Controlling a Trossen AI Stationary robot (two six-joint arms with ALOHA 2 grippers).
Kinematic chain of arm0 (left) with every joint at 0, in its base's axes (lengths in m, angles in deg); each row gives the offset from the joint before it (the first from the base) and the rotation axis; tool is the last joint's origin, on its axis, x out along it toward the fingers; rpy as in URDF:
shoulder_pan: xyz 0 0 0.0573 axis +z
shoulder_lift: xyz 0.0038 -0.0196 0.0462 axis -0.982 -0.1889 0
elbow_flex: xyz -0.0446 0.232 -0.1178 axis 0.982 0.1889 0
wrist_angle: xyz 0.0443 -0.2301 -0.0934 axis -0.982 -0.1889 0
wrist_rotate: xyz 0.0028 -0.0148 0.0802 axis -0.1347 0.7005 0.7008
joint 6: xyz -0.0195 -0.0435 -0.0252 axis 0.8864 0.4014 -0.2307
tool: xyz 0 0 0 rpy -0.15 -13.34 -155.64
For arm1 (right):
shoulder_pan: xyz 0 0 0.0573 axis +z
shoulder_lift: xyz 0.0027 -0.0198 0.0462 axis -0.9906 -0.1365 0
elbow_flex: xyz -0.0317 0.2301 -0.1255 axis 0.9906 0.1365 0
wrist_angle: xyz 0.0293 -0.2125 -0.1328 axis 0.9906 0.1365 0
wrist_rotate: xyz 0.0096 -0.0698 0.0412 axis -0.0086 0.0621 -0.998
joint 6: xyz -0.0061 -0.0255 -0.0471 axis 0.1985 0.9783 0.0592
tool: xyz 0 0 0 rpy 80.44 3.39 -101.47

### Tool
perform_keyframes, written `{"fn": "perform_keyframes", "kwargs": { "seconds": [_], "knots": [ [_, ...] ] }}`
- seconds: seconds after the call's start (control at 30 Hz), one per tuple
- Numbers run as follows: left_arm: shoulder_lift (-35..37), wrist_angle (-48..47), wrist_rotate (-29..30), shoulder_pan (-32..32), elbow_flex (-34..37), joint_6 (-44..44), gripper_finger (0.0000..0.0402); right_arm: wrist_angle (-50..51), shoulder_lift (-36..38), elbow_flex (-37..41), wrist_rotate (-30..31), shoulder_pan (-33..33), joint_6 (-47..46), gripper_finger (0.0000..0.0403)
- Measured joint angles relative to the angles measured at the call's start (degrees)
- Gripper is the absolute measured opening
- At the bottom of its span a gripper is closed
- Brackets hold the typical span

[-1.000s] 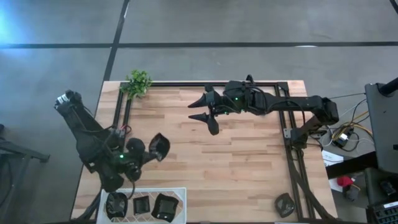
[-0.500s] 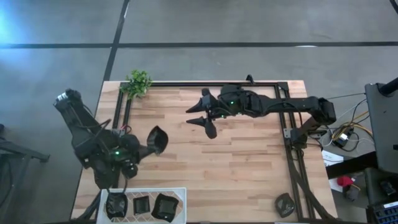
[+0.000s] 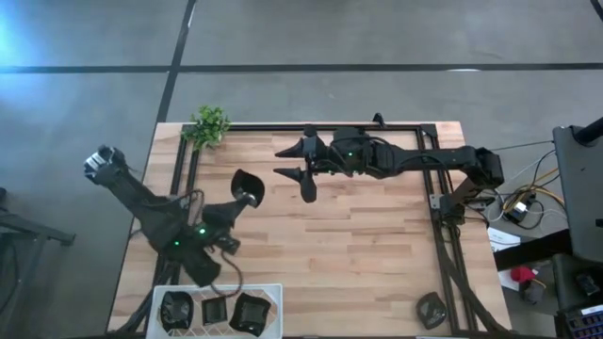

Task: Pick & Place Mini shaped plates
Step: Stack the black leaf shaped plate on top of the other black leaf shaped plates on the shelf

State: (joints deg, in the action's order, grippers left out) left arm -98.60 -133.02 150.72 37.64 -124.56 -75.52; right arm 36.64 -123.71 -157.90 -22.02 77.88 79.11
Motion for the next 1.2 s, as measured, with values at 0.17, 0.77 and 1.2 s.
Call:
{"fn": "perform_keyframes", "kwargs": {
  "seconds": [0.17, 0.77, 1.2],
  "knots": [
    [-1.43, 0.01, 0.02, 4.37, 0.01, -0.35, 0.0, 0.08, -0.93, 0.0, -0.01, 0.2, 2.59, 0.0194],
    [-1.81, 2.44, 0.02, 8.9, 0.02, -5.48, 0.0, -3.99, -2.95, 0.0, 4.42, 0.31, 8.13, 0.0194],
    [-1.97, 10.03, 2.56, 10.51, 0.0, -14.6, 0.0, -4.54, -2.95, 0.0, 8.98, 0.2, 9.72, 0.0193]
  ]
}}
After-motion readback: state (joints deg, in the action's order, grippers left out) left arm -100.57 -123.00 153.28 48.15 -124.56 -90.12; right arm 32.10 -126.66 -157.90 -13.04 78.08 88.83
